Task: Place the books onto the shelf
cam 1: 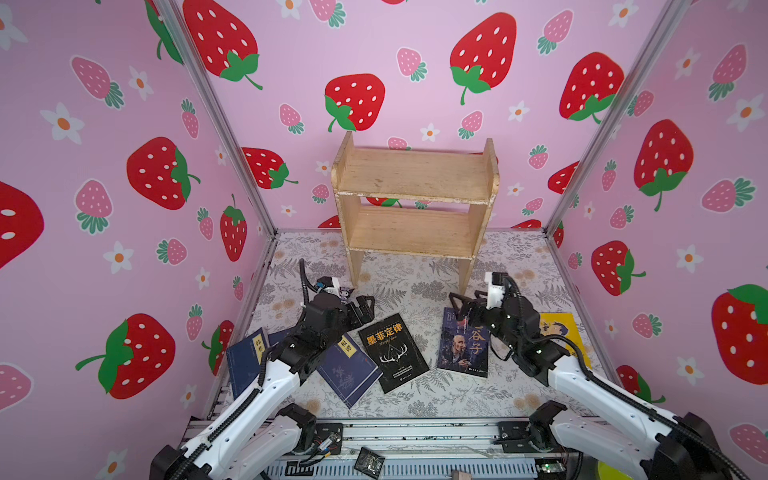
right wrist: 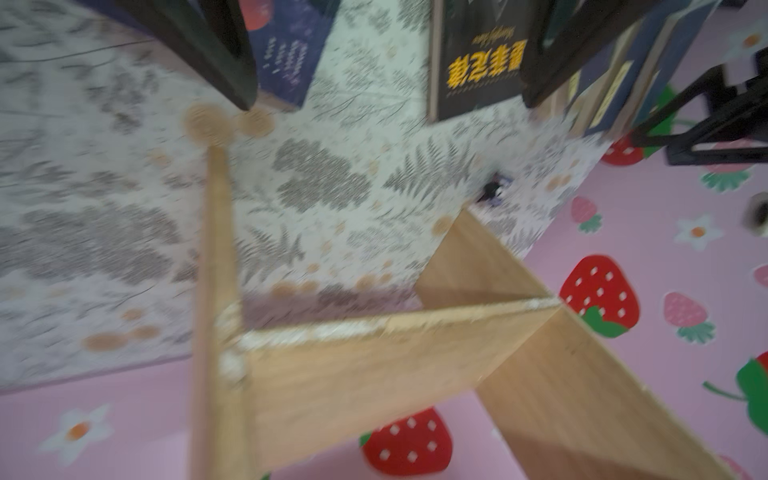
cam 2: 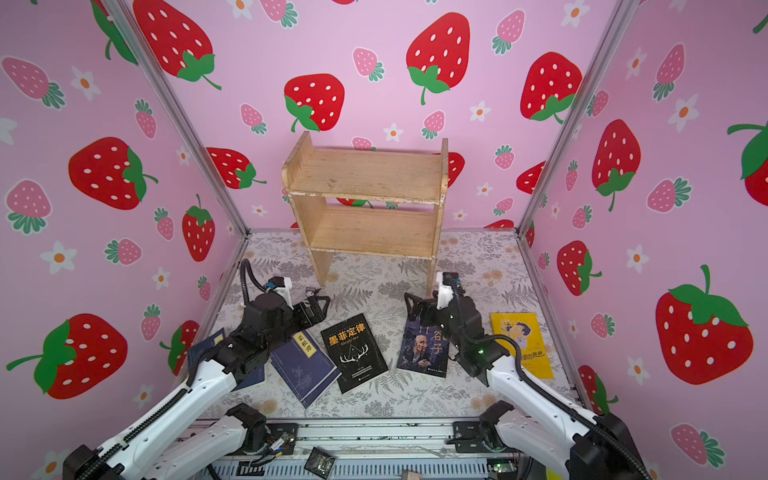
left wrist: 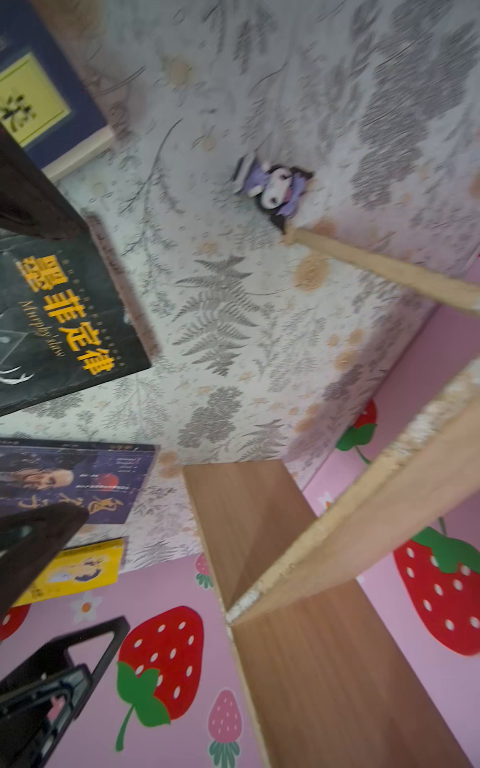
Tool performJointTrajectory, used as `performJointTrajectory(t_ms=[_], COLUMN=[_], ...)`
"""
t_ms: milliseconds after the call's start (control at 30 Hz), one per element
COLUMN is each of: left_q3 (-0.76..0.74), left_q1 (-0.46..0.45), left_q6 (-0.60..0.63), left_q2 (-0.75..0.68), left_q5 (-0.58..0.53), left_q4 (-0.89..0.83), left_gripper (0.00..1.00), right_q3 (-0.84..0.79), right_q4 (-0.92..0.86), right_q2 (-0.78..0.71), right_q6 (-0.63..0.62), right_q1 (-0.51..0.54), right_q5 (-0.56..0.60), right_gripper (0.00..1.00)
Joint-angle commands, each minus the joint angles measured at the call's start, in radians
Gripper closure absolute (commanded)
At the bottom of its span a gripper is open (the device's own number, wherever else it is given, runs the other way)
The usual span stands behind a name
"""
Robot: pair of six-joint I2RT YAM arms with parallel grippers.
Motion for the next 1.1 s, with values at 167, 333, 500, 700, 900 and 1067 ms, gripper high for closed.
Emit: performJointTrajectory(t_ms=[167,333,500,700,900,1067], left_q3=[-0.122,-0.131,-0.173,-0.187,-0.22,-0.272], left_q1=[-0.113,0.0,0.089,0.09,0.093,0.093], left_q6=[-0.237,-0.287,-0.321,-0.359,-0.406,-0.406], left_q2=[-0.006,-0.072,-0.154,-0.275,-0.426,-0.409], left_q5=[-0.035,0.015,0.135,0.085,0.052,0.086], left_q4=[0.132,-0.029,-0.158,-0.439,-0.62,-0.606], left_gripper=[0.01,0.08,0.08,0.01,0.01,0.01], right_q3=[0.125,0.18,0.273,0.398,0.508,0.587], right_q4=[-0.026,-0.06,-0.038,-0.1,-0.118,-0.115], right_q2=[0.16,0.227,0.392,0.557,0.654,0.753], right_q6=[0.134,0.161,0.09,-0.005,-0.089,-0.098], right_q1=[0.121,0.112,0.095,0.142,0.233,0.258], right_q5=[-0.022,0.033,-0.129,-0.138,-0.155,-0.254], right_gripper=[0.0,0.0,0.0,0.0,0.0,0.0])
